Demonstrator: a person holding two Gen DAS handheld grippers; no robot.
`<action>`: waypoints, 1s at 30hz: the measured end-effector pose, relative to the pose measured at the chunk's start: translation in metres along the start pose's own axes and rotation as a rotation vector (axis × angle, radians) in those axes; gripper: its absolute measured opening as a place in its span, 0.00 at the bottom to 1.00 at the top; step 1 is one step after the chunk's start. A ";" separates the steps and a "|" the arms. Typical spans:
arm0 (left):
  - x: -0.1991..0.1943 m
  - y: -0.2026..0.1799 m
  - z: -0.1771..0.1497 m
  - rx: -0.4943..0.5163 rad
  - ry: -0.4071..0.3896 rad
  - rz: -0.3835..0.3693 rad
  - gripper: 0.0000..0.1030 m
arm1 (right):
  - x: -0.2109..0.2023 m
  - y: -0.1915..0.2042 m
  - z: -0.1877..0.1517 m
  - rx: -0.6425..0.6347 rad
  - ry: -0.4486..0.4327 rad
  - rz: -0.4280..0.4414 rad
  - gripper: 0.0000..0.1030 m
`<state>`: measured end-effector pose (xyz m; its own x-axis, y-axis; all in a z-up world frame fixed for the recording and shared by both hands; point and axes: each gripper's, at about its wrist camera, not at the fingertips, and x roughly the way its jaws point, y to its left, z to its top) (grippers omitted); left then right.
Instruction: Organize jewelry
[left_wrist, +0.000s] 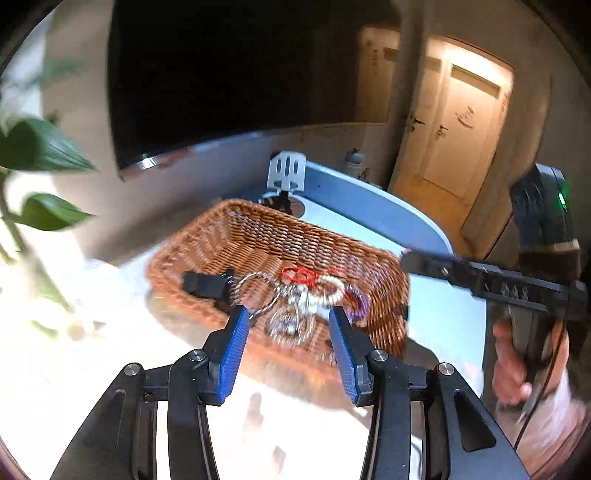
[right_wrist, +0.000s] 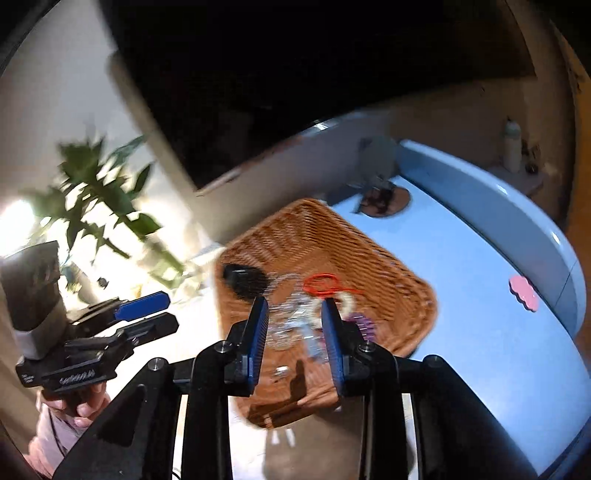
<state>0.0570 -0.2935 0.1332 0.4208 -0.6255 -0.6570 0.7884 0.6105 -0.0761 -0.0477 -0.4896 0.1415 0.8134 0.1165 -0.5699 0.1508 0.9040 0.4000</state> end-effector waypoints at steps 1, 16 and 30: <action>-0.015 -0.004 -0.004 0.015 -0.012 0.025 0.49 | -0.004 0.011 -0.003 -0.023 -0.014 -0.002 0.33; -0.161 -0.026 -0.081 -0.042 -0.139 0.333 0.82 | -0.038 0.127 -0.067 -0.140 0.005 -0.106 0.52; -0.116 -0.023 -0.123 -0.184 -0.082 0.350 0.82 | -0.050 0.131 -0.094 -0.139 0.045 -0.341 0.51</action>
<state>-0.0647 -0.1756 0.1189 0.6899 -0.3969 -0.6054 0.5007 0.8656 0.0031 -0.1212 -0.3389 0.1551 0.7040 -0.1858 -0.6855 0.3286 0.9409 0.0824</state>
